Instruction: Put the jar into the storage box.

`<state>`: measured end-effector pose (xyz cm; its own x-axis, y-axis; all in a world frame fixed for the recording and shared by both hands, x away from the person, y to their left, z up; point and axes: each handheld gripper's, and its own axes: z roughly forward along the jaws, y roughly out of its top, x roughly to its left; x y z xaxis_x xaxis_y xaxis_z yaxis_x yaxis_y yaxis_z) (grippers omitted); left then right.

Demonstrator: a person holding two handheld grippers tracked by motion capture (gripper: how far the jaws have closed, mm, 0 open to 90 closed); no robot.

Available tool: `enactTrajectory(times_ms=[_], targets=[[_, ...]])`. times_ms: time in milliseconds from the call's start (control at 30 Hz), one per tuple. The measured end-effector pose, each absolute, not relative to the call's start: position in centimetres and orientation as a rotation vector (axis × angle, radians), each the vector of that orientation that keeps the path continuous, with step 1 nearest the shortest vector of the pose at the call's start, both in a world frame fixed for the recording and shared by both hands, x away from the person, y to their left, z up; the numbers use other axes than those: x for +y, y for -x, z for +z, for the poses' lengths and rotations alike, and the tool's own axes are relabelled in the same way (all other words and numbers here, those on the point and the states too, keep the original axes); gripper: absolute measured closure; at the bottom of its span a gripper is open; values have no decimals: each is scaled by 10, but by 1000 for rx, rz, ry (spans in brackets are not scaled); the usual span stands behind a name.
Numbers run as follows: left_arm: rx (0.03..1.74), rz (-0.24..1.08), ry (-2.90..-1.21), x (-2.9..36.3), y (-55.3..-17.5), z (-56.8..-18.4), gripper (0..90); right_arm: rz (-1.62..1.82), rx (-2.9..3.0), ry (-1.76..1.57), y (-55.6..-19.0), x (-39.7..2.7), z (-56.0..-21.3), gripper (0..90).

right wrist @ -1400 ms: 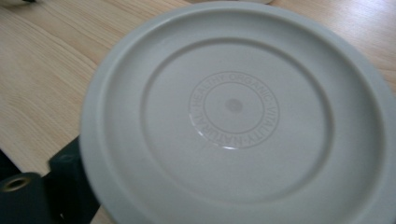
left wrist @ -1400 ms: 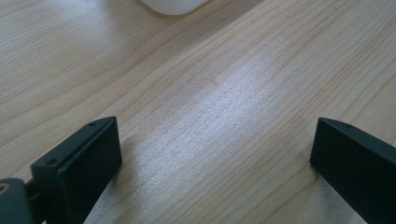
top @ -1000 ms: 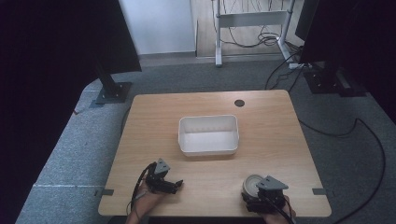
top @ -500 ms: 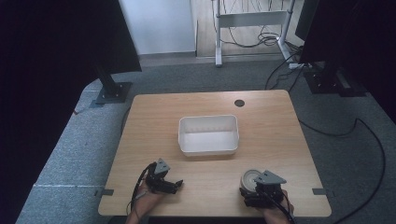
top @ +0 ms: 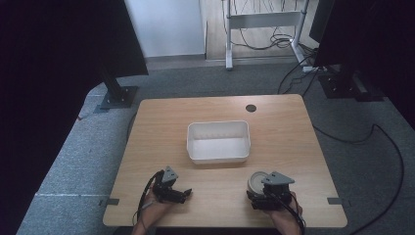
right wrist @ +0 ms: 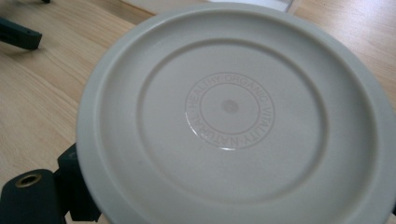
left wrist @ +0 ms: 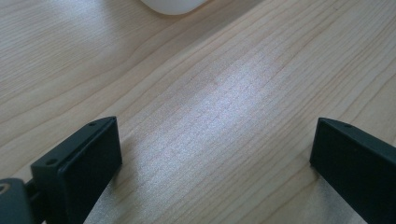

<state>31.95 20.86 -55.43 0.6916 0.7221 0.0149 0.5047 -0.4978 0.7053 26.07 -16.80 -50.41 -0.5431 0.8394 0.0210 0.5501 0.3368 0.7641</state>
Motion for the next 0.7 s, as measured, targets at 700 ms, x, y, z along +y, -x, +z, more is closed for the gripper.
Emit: enactTrajectory(times_ms=[700], targets=[[934, 405, -2206, 209, -320, -554, 17, 1087, 2243, -1225, -288, -152, -498, 95]])
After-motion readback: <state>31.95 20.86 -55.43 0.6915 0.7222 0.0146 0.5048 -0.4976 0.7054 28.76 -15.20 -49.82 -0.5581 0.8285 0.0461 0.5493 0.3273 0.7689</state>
